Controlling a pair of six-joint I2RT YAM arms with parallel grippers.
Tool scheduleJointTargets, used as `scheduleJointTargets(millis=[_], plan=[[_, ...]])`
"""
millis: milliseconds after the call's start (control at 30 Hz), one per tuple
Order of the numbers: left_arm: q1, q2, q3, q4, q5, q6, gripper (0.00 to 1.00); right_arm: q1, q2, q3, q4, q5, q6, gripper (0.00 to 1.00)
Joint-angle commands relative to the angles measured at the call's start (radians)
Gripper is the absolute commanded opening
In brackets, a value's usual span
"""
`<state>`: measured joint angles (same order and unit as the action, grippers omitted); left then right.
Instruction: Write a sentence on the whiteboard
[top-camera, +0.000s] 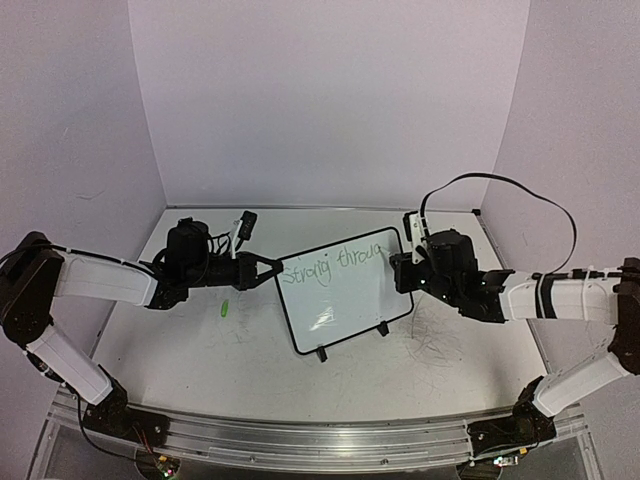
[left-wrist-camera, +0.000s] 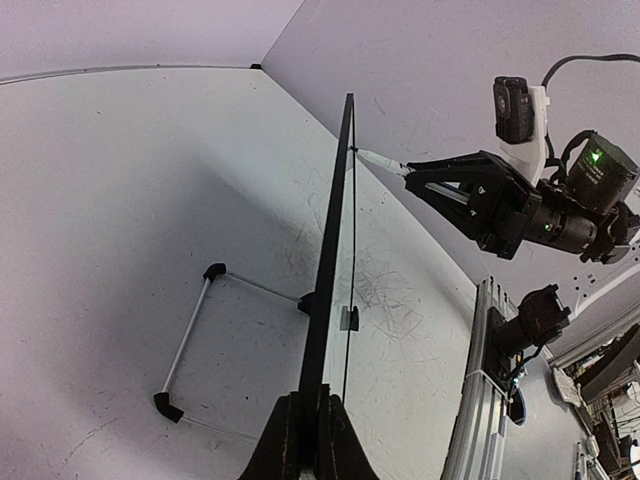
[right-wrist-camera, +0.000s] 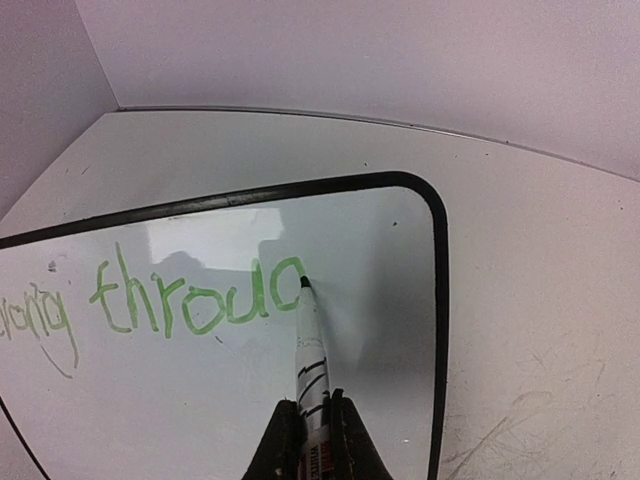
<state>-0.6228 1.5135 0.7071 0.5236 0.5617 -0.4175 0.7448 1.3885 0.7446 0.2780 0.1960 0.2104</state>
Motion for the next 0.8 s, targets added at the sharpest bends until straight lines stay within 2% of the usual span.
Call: scheduleJointTargets(millis=[0, 767], plan=[[-0.005, 0.019, -0.005, -0.128, -0.071, 0.076, 0.0, -0.004, 0.032, 0.041, 0.01, 0.024, -0.008, 0.0], [-0.005, 0.021, -0.002, -0.129, -0.075, 0.075, 0.0, -0.004, -0.027, -0.051, -0.036, -0.034, 0.022, 0.0]])
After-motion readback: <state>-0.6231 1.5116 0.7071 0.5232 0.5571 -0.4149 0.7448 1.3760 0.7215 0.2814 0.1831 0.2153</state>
